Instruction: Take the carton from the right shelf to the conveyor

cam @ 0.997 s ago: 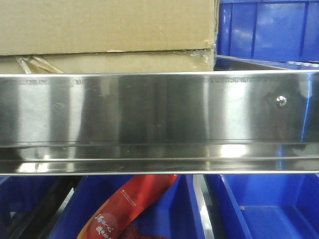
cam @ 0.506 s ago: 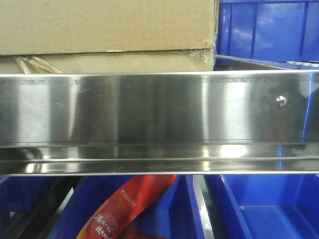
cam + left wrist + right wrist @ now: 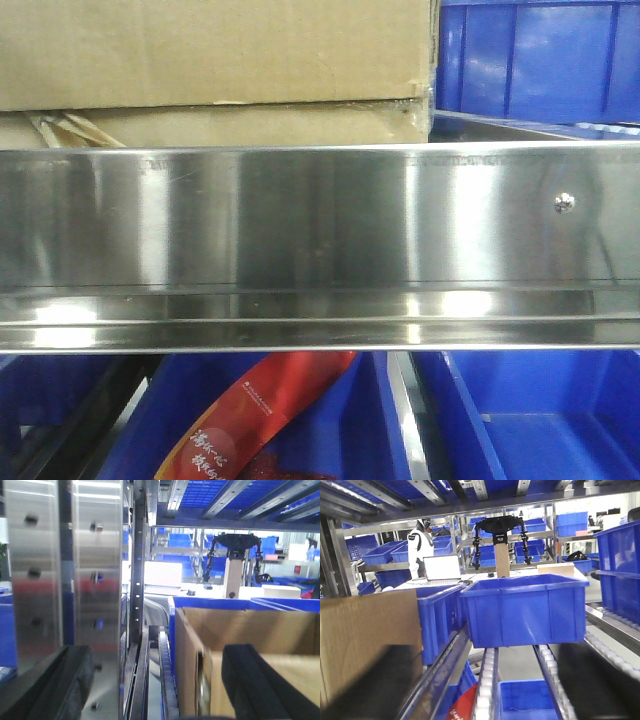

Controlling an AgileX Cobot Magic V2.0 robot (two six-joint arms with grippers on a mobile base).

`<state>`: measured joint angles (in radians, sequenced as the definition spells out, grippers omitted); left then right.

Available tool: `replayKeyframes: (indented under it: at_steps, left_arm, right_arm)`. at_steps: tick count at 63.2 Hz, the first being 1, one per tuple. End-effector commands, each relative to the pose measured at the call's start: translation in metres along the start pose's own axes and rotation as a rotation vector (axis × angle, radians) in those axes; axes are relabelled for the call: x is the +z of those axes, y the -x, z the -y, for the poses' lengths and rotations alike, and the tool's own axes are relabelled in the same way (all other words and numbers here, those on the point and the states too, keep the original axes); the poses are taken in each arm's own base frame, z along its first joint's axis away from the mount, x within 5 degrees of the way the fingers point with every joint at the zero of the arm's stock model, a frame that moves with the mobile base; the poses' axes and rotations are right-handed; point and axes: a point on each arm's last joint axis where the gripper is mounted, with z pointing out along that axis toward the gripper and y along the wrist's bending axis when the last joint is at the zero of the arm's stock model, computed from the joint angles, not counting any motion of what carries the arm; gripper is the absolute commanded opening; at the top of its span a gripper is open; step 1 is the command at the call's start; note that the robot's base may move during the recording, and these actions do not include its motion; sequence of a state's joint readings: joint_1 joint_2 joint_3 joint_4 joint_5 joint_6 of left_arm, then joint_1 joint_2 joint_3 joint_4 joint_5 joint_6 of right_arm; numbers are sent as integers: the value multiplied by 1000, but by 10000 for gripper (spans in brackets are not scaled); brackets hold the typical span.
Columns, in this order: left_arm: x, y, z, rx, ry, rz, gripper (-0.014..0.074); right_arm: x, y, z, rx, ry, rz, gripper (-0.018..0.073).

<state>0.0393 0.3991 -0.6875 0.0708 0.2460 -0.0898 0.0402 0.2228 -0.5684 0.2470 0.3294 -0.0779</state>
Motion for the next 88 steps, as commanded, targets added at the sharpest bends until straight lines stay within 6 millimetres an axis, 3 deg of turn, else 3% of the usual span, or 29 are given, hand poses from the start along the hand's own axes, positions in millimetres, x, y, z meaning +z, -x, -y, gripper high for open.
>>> replayKeyframes:
  at_steps: [1,12,27,35,48,58,66,76,88]
  left_arm:
    - [21,12,3,3,-23,-77,446]
    - [53,27,24,60,-188,-241,445]
    - [92,60,68,91,-388,-377,445]
    - [122,75,79,110,-374,-471,445]
    - [163,95,79,71,-277,-573,445]
    - [191,94,69,47,-181,-685,445]
    - [212,84,58,39,-111,-781,445]
    - [232,70,51,35,-70,-827,445]
    - [249,52,48,85,-20,-869,445]
  right_arm:
    - [11,8,0,4,-5,8,568]
    - [33,31,-5,-1,20,-95,568]
    - [77,88,-32,-13,203,-231,568]
    - [102,122,-55,-32,325,-314,568]
    - [161,149,-88,-84,421,-509,568]
    - [212,139,-101,-97,302,-702,568]
    - [243,130,-116,-112,254,-702,568]
    - [272,100,-140,-118,272,-774,568]
    - [300,60,-153,-136,260,-871,568]
